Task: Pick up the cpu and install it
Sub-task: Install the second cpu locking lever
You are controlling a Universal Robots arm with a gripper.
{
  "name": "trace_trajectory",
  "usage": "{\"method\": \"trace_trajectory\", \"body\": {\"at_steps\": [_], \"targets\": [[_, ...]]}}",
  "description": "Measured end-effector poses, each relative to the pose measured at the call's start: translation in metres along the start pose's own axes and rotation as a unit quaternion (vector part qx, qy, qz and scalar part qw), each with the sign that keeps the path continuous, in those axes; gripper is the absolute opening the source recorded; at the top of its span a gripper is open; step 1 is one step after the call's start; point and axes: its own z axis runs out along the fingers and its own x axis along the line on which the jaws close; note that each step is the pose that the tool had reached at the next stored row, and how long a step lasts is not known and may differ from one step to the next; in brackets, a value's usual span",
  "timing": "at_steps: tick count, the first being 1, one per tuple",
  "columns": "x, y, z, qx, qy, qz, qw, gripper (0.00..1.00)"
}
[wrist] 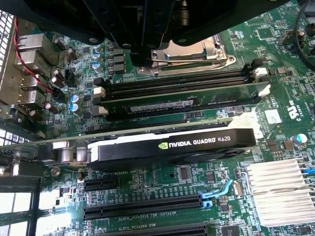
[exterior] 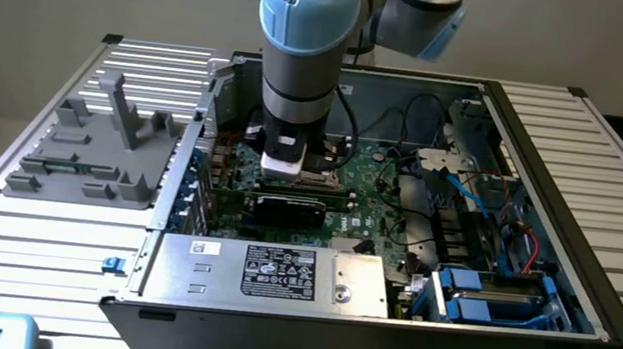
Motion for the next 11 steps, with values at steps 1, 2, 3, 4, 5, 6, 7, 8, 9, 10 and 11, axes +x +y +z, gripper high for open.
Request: {"method": "trace_trajectory", "body": {"at_steps": [1,2,3,4,5,6,7,8,9,10,11], "targets": [[-0.001,0.0004,0.001,-0.0001,0.0,0.0,1.0,0.11],[-0.0019,0.0008,0.0016,-0.0001,0.0,0.0,1.0,0.11],[-0.0027,0.0009,0.0019,-0.0001,0.0,0.0,1.0,0.11],[-0.0029,0.0009,0.002,-0.0002,-0.0001,0.0,1.0,0.11],[-0.003,0.0008,0.0022,-0.0002,-0.0001,0.0,1.0,0.11],[-0.0032,0.0008,0.0023,-0.0001,-0.0001,0.0,1.0,0.11],[-0.0032,0.0009,0.0025,-0.0001,0.0,0.0,1.0,0.11],[-0.0033,0.001,0.0027,-0.0001,0.0,0.0,1.0,0.11],[-0.0034,0.0011,0.0033,0.0001,0.0,0.0,1.0,0.11],[-0.0038,0.0009,0.0043,0.0001,0.0001,0.0,1.0,0.11],[-0.0044,0.0009,0.0051,0.0,0.0,0.0,1.0,0.11]]}}
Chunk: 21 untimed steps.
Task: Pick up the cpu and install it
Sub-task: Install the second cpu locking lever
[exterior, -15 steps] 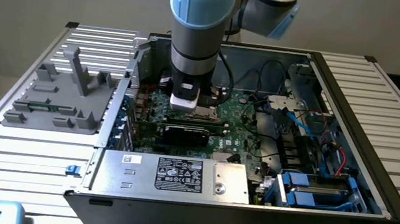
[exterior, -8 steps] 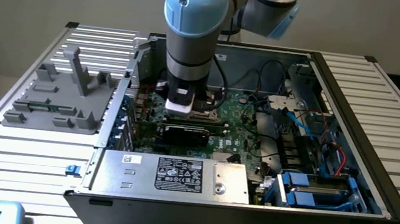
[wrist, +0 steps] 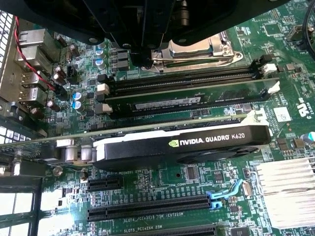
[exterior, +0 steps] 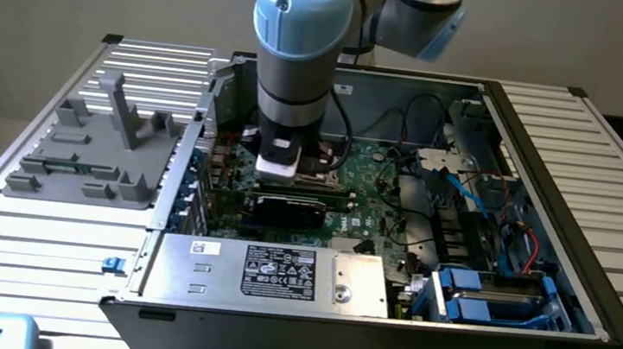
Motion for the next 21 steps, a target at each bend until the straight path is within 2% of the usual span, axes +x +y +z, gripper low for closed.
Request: {"method": "trace_trajectory", "body": {"at_steps": [21], "targets": [[-0.003,-0.005,0.0171,-0.0001,-0.0001,0.0,1.0,0.11]]}}
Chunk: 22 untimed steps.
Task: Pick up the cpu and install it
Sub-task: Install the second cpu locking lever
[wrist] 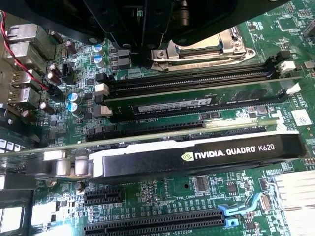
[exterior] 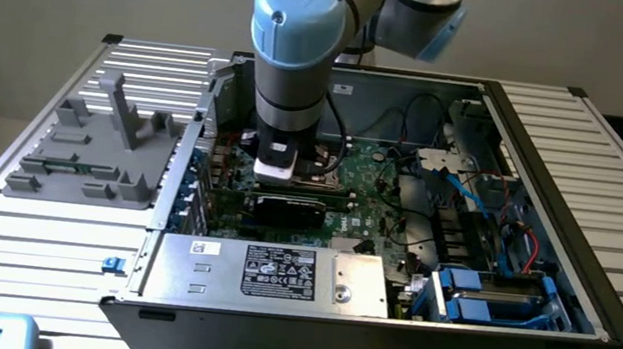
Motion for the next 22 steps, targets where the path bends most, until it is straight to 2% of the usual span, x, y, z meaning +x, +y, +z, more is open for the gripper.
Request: {"method": "trace_trajectory", "body": {"at_steps": [22], "targets": [[-0.0021,-0.001,0.0102,0.0,-0.0001,0.0,1.0,0.11]]}}
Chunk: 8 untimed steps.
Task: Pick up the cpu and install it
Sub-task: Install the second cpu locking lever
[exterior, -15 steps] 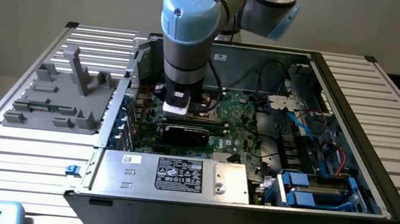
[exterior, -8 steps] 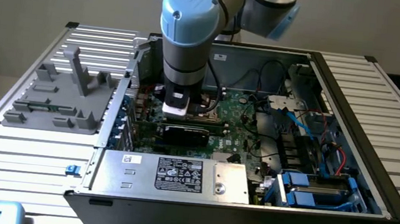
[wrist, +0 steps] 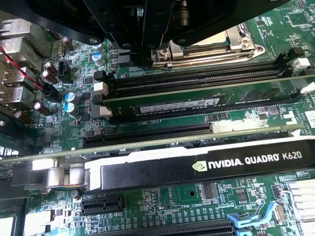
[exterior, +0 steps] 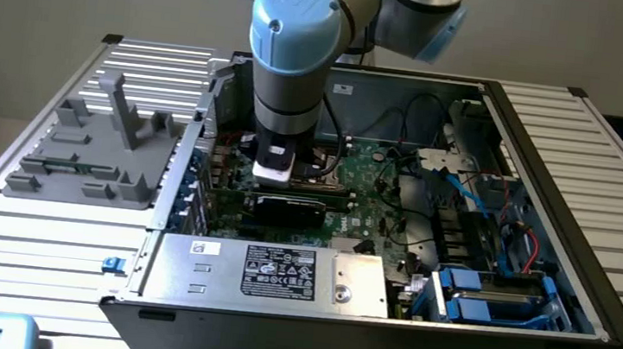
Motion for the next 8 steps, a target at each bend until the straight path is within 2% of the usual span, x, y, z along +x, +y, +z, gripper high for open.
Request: {"method": "trace_trajectory", "body": {"at_steps": [8], "targets": [[-0.0003,0.0002,0.0006,0.0001,-0.0004,0.0,1.0,0.11]]}}
